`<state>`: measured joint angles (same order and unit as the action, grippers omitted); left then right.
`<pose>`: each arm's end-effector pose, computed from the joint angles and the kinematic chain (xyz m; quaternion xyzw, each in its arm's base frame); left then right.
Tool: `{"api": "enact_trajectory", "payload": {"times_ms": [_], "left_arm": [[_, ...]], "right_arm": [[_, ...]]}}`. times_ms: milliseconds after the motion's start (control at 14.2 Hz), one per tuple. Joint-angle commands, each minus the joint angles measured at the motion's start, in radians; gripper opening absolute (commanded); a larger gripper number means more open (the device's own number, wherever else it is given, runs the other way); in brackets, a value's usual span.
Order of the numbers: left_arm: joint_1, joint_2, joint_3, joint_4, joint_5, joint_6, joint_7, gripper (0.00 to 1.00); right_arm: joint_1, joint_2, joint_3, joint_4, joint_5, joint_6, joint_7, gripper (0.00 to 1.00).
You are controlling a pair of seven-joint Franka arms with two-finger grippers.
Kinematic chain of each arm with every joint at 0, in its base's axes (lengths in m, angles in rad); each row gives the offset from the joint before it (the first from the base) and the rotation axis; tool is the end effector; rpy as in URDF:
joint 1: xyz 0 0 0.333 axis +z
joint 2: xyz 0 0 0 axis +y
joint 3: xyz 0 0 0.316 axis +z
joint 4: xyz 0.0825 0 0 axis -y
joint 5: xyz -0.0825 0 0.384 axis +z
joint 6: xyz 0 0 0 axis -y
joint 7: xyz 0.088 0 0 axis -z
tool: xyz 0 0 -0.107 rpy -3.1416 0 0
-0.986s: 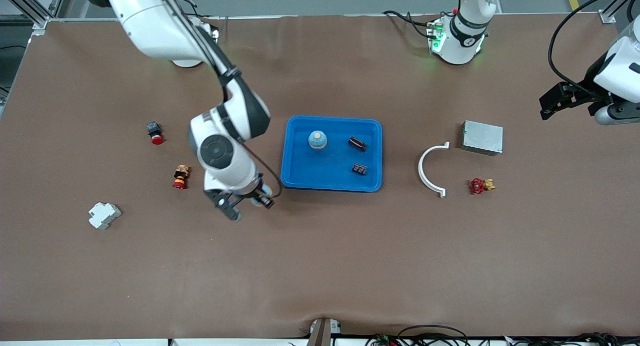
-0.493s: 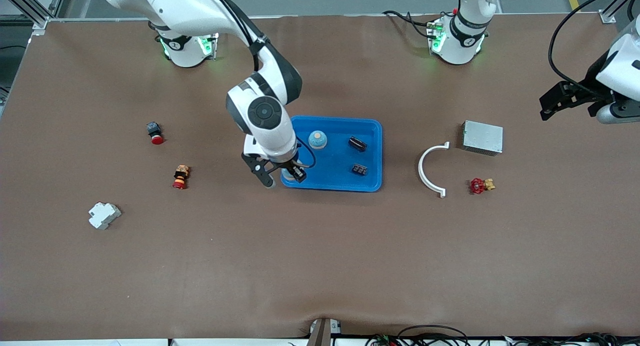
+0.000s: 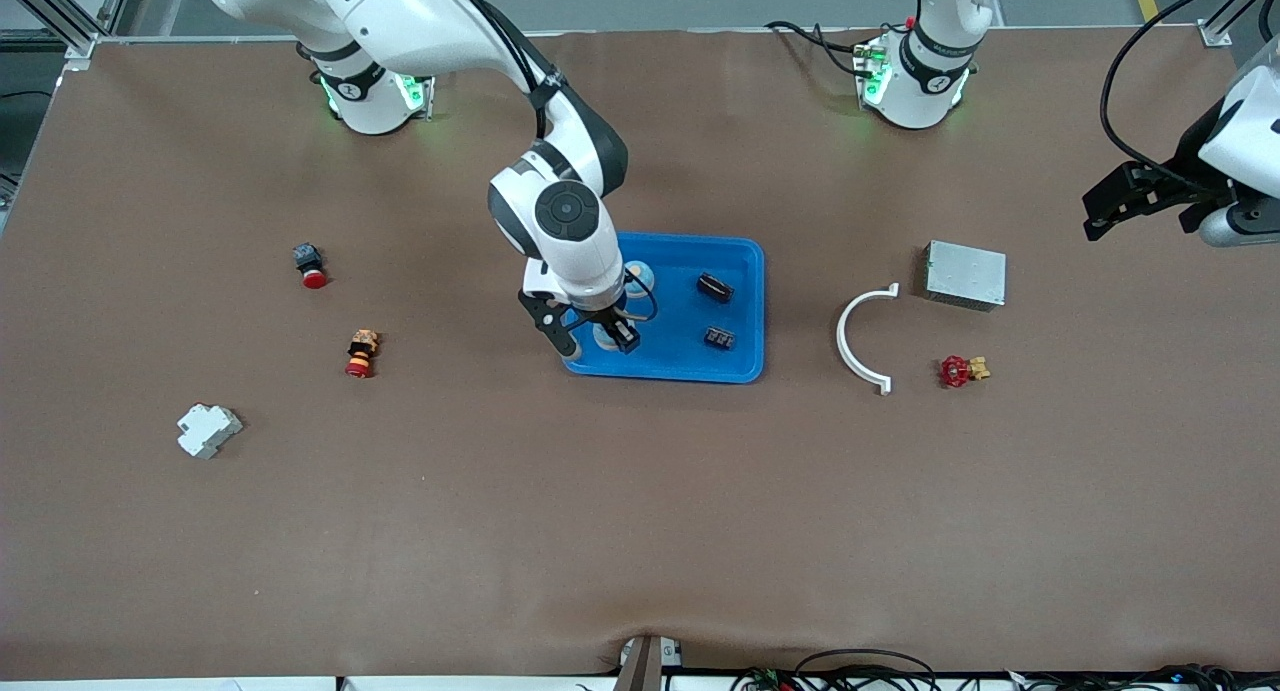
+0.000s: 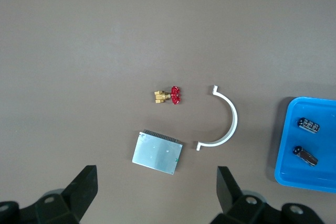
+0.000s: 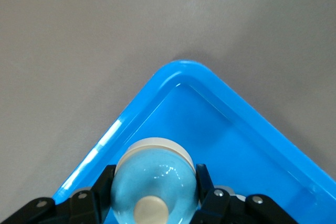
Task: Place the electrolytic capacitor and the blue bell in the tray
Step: 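Carry the held bell with the right gripper over the tray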
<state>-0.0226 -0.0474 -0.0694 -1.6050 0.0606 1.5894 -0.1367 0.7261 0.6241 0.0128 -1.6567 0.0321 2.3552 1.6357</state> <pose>0.5399 -0.0444 0.6361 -0.9991 -0.0223 -0.0194 0.0299 0.5122 0.4658 0.2534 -0.8950 0.4442 0.0004 0.0403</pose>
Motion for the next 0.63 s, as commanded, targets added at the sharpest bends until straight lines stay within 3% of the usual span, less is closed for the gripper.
{"api": "enact_trajectory", "payload": {"times_ms": [0, 563], "left_arm": [[0.006, 0.001, 0.0, 0.014, -0.019, 0.001, 0.02, 1.0], [0.007, -0.009, 0.005, 0.014, -0.013, -0.003, 0.023, 1.0]], "right_arm": [[0.022, 0.032, -0.013, 0.002, 0.006, 0.029, 0.021, 0.0], [0.038, 0.088, -0.014, 0.002, 0.003, 0.081, 0.038, 0.0]]}}
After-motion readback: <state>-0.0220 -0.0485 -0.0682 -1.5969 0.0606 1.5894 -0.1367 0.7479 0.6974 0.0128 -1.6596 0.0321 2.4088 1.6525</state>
